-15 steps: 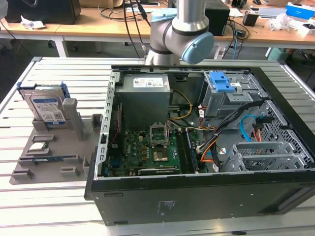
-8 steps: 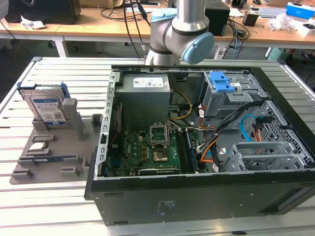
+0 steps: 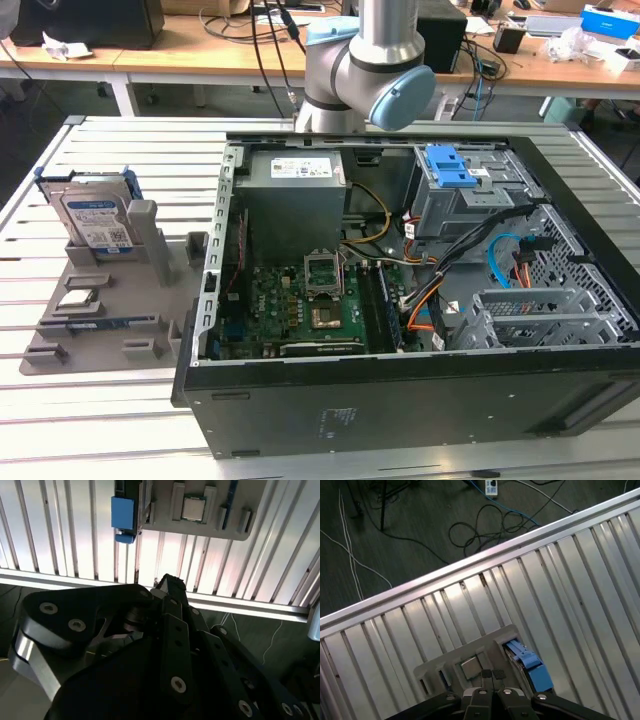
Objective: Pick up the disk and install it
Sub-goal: 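Pick up the disk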
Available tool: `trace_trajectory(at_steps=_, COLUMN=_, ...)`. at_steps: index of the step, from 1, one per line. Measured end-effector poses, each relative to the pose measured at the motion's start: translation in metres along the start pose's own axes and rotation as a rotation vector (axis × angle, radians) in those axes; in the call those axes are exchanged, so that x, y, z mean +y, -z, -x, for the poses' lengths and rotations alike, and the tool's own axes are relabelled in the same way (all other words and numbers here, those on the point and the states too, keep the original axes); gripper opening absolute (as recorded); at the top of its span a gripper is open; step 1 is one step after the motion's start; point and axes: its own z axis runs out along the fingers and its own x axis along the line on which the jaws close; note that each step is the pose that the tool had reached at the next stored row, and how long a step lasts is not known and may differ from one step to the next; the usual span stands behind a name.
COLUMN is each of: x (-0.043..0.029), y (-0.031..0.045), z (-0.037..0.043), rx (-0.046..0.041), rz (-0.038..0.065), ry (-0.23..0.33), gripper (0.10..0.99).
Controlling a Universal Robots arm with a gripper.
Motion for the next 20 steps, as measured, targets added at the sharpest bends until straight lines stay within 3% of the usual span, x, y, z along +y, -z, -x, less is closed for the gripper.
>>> trace_trajectory(at_steps=20, x=0.0000, y=0.0000, z=0.0000, rx=0.0084, rz=0.004, ry=0.187, gripper=0.106)
